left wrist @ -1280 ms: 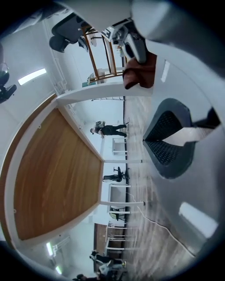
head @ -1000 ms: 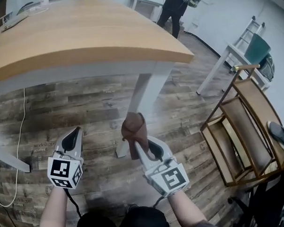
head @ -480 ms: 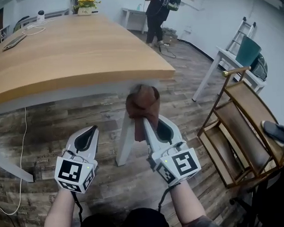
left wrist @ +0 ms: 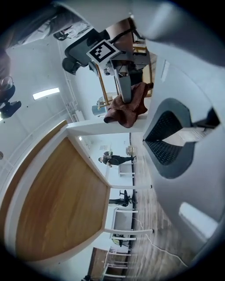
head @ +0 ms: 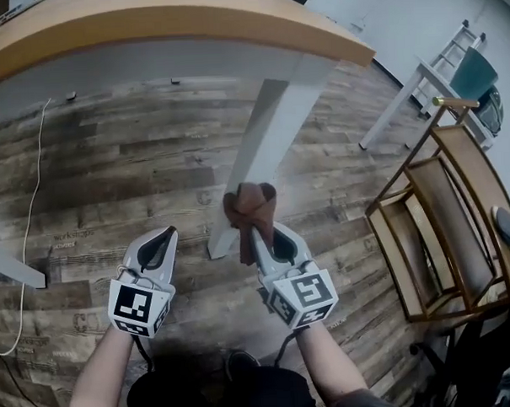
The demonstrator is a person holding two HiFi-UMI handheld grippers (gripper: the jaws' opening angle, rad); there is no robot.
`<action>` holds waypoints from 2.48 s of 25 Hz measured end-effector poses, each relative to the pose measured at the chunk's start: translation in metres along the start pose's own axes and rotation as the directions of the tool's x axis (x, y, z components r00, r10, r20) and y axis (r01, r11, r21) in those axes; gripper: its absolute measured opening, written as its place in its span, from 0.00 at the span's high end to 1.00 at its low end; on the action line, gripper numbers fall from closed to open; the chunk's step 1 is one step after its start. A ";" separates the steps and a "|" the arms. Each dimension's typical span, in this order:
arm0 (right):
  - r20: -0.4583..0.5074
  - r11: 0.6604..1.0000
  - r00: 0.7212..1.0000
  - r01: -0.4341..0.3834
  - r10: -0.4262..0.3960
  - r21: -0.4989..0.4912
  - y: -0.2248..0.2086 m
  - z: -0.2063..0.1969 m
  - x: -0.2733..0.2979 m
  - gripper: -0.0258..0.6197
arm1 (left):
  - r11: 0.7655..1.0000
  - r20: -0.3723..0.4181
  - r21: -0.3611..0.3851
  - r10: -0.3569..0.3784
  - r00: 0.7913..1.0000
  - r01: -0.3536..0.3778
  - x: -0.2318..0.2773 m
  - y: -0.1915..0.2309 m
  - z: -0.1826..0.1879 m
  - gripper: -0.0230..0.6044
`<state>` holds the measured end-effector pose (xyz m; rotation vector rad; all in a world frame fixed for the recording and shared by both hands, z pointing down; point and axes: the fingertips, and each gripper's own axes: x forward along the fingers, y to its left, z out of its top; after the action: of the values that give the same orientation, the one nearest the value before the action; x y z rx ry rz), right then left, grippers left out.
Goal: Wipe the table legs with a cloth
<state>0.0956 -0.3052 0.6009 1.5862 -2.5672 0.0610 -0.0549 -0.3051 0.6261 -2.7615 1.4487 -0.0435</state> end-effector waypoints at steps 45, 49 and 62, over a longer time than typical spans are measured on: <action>0.066 0.959 0.997 0.058 -0.041 -0.278 -0.075 0.131 0.013 0.86 | 0.996 0.013 0.077 0.048 0.999 -0.049 0.057 0.023 0.102 0.93; 0.175 0.938 0.983 0.015 0.048 -0.346 -0.067 0.199 0.017 0.86 | 0.996 0.067 0.091 0.012 0.998 -0.019 0.061 0.015 0.153 0.93; 0.003 0.952 0.996 -0.087 0.092 -0.293 -0.051 0.084 0.029 0.86 | 0.998 -0.019 0.062 0.024 1.000 -0.022 0.059 -0.004 0.066 0.93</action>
<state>0.1209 -0.3623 0.5198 1.3678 -2.5148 -0.3110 -0.0159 -0.3510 0.5606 -2.7028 1.4576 -0.1137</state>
